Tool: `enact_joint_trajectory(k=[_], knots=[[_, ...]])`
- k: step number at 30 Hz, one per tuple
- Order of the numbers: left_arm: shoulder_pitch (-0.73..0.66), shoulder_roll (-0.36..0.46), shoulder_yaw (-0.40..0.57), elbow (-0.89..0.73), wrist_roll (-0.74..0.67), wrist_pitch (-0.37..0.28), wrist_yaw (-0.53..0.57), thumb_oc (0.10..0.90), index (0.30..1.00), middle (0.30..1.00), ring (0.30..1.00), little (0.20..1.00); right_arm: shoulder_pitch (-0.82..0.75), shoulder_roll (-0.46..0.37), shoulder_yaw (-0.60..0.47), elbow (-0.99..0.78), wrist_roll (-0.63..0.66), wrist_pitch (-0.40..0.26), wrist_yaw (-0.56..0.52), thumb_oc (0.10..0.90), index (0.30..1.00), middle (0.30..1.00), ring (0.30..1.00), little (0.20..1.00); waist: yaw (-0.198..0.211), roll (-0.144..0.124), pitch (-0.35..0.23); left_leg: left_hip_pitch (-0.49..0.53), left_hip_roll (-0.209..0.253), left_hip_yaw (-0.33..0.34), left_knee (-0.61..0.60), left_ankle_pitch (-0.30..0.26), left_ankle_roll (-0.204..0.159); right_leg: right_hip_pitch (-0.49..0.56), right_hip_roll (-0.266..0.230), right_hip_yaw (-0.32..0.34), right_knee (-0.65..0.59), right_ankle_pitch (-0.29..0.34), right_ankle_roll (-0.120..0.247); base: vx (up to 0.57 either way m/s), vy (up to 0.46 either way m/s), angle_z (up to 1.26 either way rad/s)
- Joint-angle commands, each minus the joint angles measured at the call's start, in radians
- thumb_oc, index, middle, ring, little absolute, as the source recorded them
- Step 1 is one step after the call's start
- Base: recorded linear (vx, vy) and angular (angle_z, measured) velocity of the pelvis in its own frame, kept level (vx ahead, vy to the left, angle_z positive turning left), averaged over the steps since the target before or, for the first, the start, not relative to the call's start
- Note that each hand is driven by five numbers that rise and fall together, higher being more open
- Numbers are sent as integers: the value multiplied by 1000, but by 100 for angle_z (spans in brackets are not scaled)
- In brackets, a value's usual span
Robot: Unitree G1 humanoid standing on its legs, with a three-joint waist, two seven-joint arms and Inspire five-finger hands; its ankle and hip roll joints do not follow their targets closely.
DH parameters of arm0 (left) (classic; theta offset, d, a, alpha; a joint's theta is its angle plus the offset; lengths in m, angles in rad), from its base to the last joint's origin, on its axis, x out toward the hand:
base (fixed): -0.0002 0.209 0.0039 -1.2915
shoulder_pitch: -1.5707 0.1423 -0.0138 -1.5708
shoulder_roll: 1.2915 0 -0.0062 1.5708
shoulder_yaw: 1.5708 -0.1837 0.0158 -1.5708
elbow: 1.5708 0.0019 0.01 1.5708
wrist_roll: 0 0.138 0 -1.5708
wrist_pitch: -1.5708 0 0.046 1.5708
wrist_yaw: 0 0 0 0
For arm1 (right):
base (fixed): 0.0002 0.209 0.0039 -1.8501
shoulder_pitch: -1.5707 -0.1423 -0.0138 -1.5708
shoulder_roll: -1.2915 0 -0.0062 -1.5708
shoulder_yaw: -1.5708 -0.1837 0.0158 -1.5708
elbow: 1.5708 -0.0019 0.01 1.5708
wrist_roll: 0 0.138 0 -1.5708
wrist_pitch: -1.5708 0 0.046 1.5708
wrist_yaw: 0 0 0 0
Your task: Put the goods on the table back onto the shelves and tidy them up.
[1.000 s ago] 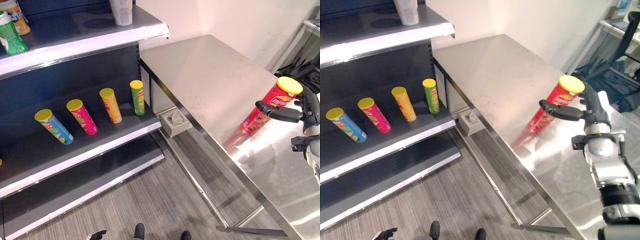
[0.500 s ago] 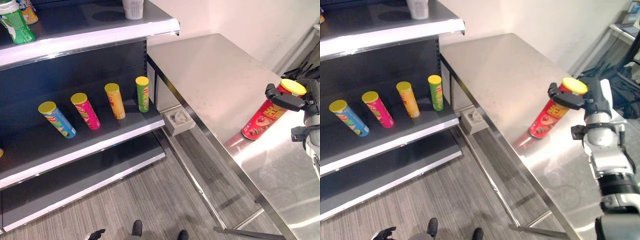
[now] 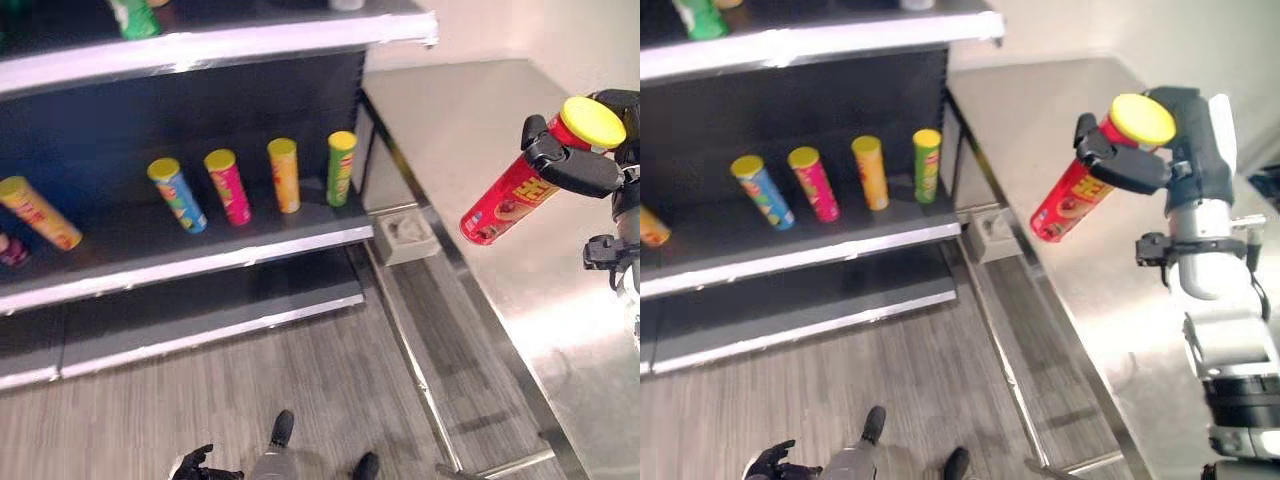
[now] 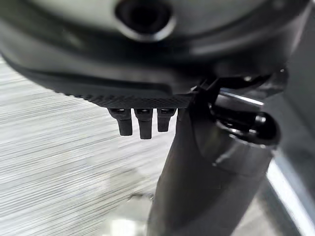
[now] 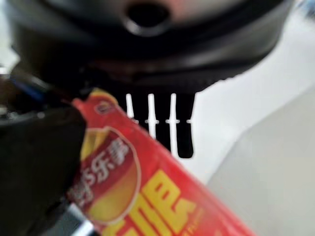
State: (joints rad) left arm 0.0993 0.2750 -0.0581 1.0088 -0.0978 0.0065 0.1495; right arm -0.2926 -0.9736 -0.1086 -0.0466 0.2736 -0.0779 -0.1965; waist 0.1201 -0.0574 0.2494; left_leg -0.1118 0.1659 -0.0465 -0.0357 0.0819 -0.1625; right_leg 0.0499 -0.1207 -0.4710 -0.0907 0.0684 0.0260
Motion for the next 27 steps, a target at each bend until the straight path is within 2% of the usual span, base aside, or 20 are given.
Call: enact_joint_trajectory(k=[1, 4, 5, 6, 7, 8, 9, 10, 11, 12, 13, 15, 18, 19, 21, 22, 23, 24, 26, 27], knots=[[-26, 54, -53, -41, 26, -28, 10, 800, 900, 900, 900, 900, -82, -42, -111, -80, -55, -72, -42, 400, 300, 300, 300, 300, -41, 0, -105, 83, 44, 1, -52, -35, -12, -7, -84, 93, 8, -31, 150, 6, 443, 52], [-35, 69, -63, -51, 52, -29, 14, 800, 900, 900, 900, 900, -71, -34, -86, -91, -127, -56, -42, 400, 300, 300, 300, 300, -42, 14, -101, 77, -21, 4, -52, -74, 16, -39, -159, 102, 21, 20, 183, -63, 514, 54], [-30, 98, -46, -53, 73, -34, 10, 800, 900, 900, 900, 900, -93, -23, -35, -104, -171, -38, -21, 400, 300, 300, 300, 300, -38, 11, -104, 81, -96, 26, -52, -115, 52, -71, -233, 110, 52, 45, 202, -150, 656, 23], [-29, 126, -18, -48, 63, -28, 23, 800, 900, 900, 900, 900, -99, -13, -6, -123, -184, -34, -16, 400, 300, 300, 300, 300, -44, 12, -86, 87, -115, 25, -52, -116, 74, -108, -225, 193, 134, 28, 185, -164, 619, -10], [-36, 137, 11, -47, 38, -28, 35, 800, 900, 900, 900, 900, -111, -11, 16, -125, -201, -33, -10, 400, 300, 300, 300, 300, -47, 17, -76, 80, -129, 19, -52, -98, 92, -153, -145, 316, 205, -23, 163, -115, 306, 2], [-41, 139, 17, -50, 27, -28, 39, 800, 900, 900, 900, 900, -111, -12, 21, -127, -203, -33, -7, 400, 300, 300, 300, 300, -49, 19, -70, 77, -139, 9, -52, -93, 99, -155, -93, 360, 231, -60, 153, -149, 194, 17], [-48, 138, 15, -54, 16, -28, 35, 800, 900, 900, 900, 900, -107, -19, 30, -134, -207, -38, 3, 400, 300, 300, 300, 300, -50, 21, -63, 59, -154, -17, -52, -73, 111, -157, 1, 426, 286, -121, 130, -91, 84, 38], [-48, 138, 15, -54, 16, -28, 35, 800, 900, 900, 900, 900, -107, -19, 30, -134, -207, -38, 3, 400, 300, 300, 300, 300, -49, 21, -64, 58, -154, -17, -52, -73, 111, -158, 1, 426, 285, -121, 130, -92, 13, 72], [-50, 132, 5, -53, 28, -20, 23, 800, 900, 900, 900, 900, -93, -45, 33, -133, -235, -35, 8, 400, 300, 300, 300, 300, -51, 6, -52, 54, -180, -50, -52, -64, 119, -131, 82, 486, 265, -163, 94, -2, -80, 72], [-40, 114, 7, -59, 25, -20, 19, 800, 900, 900, 900, 900, -62, -70, 18, -154, -250, -26, 36, 400, 300, 300, 300, 300, -56, -14, -49, 50, -204, -103, -41, -57, 116, -101, 130, 568, 209, -157, 67, 55, -198, 164], [-25, 75, 7, -62, -10, -23, 14, 800, 900, 900, 900, 900, -32, -60, 3, -155, -229, -29, 46, 400, 300, 300, 300, 300, -49, -23, -50, 32, -221, -137, -1, -66, 106, -58, 131, 550, 118, -113, 60, 81, -187, 162], [-23, 69, -4, -69, -5, -25, 7, 800, 900, 900, 900, 900, -20, -62, -8, -153, -227, -32, 49, 400, 300, 300, 300, 300, -53, -21, -48, 21, -226, -147, 13, -69, 106, -48, 126, 532, 92, -105, 61, 16, -82, 119], [-26, 66, -23, -74, 7, -17, 1, 800, 900, 900, 900, 900, 5, -72, -24, -143, -229, -27, 49, 400, 300, 300, 300, 300, -68, -17, -36, -35, -207, -96, 53, -63, 94, -29, 97, 461, 39, -87, 72, -44, 98, 95], [-27, 70, -19, -65, 14, -15, 4, 800, 900, 900, 900, 900, 6, -63, -19, -144, -231, -22, 50, 400, 300, 300, 300, 300, -70, -18, -38, -49, -146, -89, 38, -60, 82, -33, 64, 451, 42, -91, 83, 14, 279, 95], [-32, 72, -16, -68, 4, -15, 10, 800, 900, 900, 900, 900, 16, -63, -28, -141, -234, -20, 43, 400, 300, 300, 300, 300, -75, -23, -42, -61, -73, -95, 17, -38, 72, -40, 36, 449, 46, -108, 90, 67, 329, 45], [-35, 75, -12, -71, -10, -17, 15, 800, 900, 900, 900, 900, 33, -58, -37, -138, -236, -15, 34, 400, 300, 300, 300, 300, -79, -26, -47, -81, 0, -114, -5, -13, 59, -41, 6, 451, 44, -130, 104, 151, 349, 21], [-36, 79, -12, -76, -10, -16, 18, 800, 900, 900, 900, 900, 46, -55, -47, -138, -243, -9, 29, 400, 300, 300, 300, 300, -83, -21, -53, -84, 26, -120, -24, 3, 49, -36, -4, 453, 40, -138, 110, 192, 381, 12], [-37, 84, -13, -79, -4, -16, 22, 800, 900, 900, 900, 900, 60, -55, -59, -138, -250, -7, 23, 400, 300, 300, 300, 300, -90, -13, -57, -90, 47, -108, -38, 16, 40, -28, -17, 449, 33, -143, 117, 196, 360, 19], [-38, 86, -14, -90, -1, -15, 12, 800, 900, 900, 900, 900, 106, -54, -91, -138, -273, 6, 28, 400, 300, 300, 300, 300, -110, 23, -87, -74, 69, -60, -52, 13, 5, -6, -43, 430, 18, -140, 140, 234, 489, 17], [-46, 98, -21, -116, 4, -17, 11, 800, 900, 900, 900, 900, 143, -35, -124, -146, -293, 22, 31, 400, 300, 300, 300, 300, -118, 43, -93, -57, 32, -41, -52, 21, -9, -1, -108, 410, 9, -97, 169, 274, 743, 1]])
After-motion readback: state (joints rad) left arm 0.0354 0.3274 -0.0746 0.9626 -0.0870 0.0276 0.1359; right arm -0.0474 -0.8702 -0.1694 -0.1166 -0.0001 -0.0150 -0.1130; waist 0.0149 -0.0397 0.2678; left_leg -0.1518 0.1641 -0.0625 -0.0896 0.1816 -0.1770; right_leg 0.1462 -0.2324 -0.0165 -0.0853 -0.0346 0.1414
